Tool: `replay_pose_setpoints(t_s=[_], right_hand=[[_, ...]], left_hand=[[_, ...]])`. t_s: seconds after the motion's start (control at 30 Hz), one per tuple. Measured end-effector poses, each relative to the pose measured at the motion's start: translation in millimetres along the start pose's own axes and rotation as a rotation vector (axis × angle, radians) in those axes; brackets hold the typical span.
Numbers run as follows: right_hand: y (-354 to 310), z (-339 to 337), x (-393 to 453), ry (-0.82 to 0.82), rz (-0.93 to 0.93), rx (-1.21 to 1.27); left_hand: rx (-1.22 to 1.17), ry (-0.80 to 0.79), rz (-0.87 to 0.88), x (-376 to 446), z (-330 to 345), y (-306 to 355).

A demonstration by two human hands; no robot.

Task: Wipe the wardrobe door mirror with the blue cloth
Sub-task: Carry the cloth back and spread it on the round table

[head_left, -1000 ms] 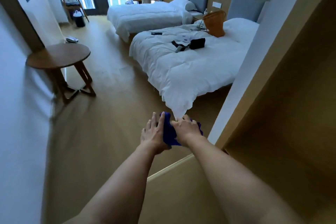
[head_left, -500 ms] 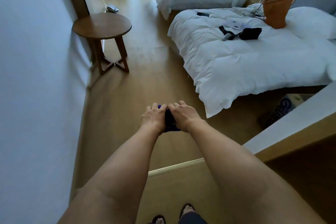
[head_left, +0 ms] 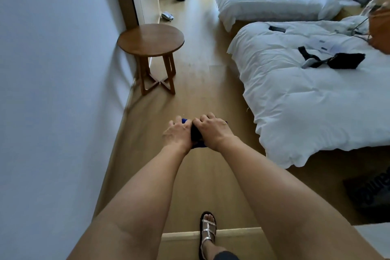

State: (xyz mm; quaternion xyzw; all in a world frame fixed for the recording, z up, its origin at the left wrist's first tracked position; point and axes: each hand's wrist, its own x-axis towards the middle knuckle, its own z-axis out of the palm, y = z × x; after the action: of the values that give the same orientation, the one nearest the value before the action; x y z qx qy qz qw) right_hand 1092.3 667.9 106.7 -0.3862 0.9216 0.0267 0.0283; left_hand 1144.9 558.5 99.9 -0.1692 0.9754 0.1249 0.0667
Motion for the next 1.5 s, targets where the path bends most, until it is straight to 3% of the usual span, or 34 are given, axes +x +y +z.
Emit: replay_pose_setpoints(t_s=[0.53,1.0,1.5], right_hand=[[135,-11,177,0.03,-0.058,-0.005],[208,-30,409,0.08,-0.043,-0.038],[289,-23,600,0.008,-0.105,-0.057]], left_hand=[[-0.018,0.08,-0.032,210,-23,47],[-0.015,0.182,0.026,453,-72,11],[-0.019,0.097,-0.038,651,-87,0]])
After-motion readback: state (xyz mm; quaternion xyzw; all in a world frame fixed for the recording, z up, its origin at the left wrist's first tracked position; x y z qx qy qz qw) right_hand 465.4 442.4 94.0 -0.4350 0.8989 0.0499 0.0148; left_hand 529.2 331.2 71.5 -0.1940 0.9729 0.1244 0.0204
